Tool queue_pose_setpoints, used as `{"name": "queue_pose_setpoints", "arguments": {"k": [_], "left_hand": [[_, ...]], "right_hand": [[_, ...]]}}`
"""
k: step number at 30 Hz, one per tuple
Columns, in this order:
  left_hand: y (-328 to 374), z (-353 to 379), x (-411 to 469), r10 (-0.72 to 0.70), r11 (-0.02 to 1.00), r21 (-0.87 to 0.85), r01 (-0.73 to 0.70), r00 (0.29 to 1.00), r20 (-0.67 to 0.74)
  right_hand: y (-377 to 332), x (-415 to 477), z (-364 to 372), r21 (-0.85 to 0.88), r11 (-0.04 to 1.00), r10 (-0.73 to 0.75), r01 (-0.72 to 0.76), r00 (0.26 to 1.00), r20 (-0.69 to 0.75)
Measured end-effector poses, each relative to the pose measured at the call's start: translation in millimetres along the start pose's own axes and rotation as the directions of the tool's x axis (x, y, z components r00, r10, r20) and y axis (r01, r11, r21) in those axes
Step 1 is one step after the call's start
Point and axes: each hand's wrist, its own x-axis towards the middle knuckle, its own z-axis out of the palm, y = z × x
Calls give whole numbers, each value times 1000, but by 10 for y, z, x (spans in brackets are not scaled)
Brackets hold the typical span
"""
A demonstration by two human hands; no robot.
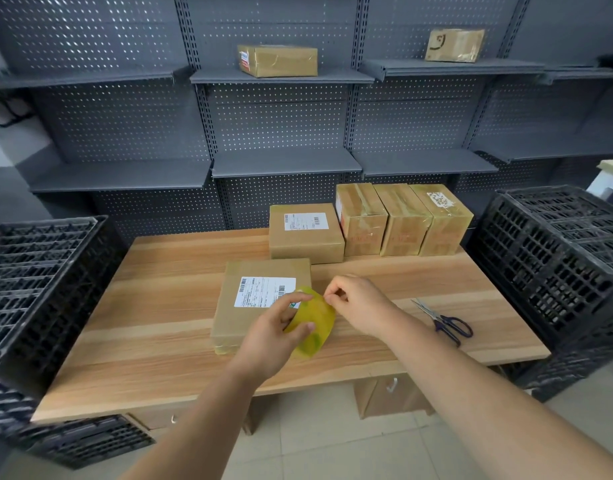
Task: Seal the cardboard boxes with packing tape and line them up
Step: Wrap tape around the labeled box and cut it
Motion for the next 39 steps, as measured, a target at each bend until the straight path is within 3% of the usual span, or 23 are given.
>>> {"name": "queue_pose_setpoints", "arguments": {"k": [3,5,8,12,15,25,33,39], "left_hand": [[84,7,41,-15,999,34,16,999,-40],[91,-38,94,-61,996,60,70,988,-144],[67,-181,113,-137,989,14,145,958,-252],[184,-136,31,-43,999,-17,41,987,-152],[237,-64,18,-32,997,-75,25,995,-96],[131,-124,101,-68,995,-71,64,997,-45],[160,-129,137,-28,996,-80,27,1000,-11],[173,-120,188,-66,998,-6,65,998,-26]], "right_hand": [[-58,-32,5,-37,996,-78,75,994,-79],[-147,-59,-61,7,996,-91,93,986,-142],[-278,-72,-154,108,988,-98,111,988,-120],[-243,25,-150,407,914,48,-6,994,-94],[-149,75,-91,489,871,67,-46,997,-24],[-195,142,19,458,888,59,-37,998,-34],[-231,170,39,500,864,65,55,973,-220],[-195,168,65,550,835,108,17,975,-193]]}}
